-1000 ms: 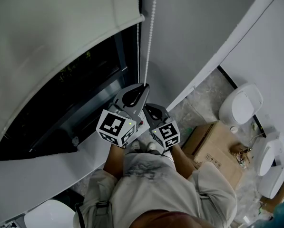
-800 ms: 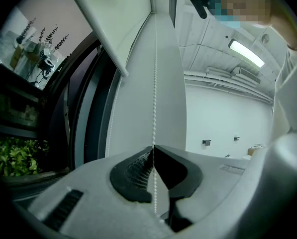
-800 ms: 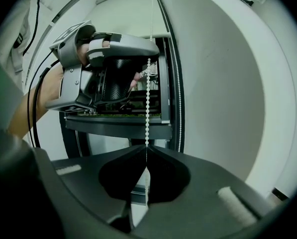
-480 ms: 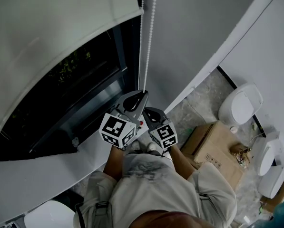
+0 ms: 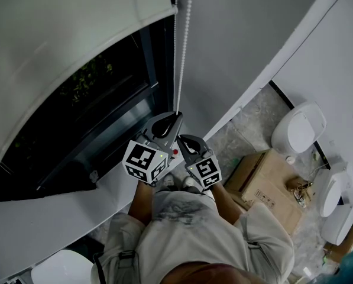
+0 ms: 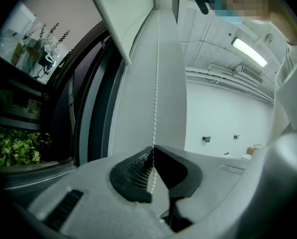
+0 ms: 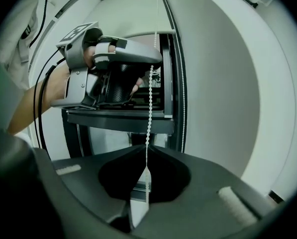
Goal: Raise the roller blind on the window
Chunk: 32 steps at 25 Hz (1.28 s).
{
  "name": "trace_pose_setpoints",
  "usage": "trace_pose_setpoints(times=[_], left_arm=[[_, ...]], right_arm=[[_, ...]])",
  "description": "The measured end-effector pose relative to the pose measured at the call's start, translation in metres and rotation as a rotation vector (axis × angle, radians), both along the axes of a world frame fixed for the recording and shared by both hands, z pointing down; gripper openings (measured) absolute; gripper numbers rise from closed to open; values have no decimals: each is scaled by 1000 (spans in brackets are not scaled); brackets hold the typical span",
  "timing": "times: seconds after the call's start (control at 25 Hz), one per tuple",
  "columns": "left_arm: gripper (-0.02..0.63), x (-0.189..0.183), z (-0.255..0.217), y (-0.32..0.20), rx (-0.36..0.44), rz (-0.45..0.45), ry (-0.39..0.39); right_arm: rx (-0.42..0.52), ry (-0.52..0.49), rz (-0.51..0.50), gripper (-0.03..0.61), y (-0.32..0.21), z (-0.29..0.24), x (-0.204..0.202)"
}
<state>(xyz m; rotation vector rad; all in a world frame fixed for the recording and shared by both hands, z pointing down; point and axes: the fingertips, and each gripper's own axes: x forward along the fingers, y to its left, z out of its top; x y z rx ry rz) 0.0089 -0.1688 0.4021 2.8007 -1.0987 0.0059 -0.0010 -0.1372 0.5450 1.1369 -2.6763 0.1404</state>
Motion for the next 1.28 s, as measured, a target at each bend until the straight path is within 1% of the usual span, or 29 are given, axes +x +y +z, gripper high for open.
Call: trace_pose_setpoints(times=[0.16,0.28,0.44,0.56,0.68,1.0,1.28], left_arm=[[20,-1,0,-2,2,0,-1],[20,-1,0,-3,2,-1,1],[20,-2,-1,-4,4,1,0],[20,-2,0,-4,5,4,-3],[20,-1,0,-4,7,9,-2],[20,1,0,-3,8,16,-13],[20,1,1,-3,1,20,-20]], right_arm=[[53,-21,0,28,0,-24,2],[113,-54,-1,44,-1,-50,6],[192,-114,15,46,0,-93,14],[224,-153,31,46,-1,-126,19],[243,-187,22,46,-8,-156,18],[325,-217,-30,57,-16,-226,12],[385,-221,-75,71,-28,-271,4]])
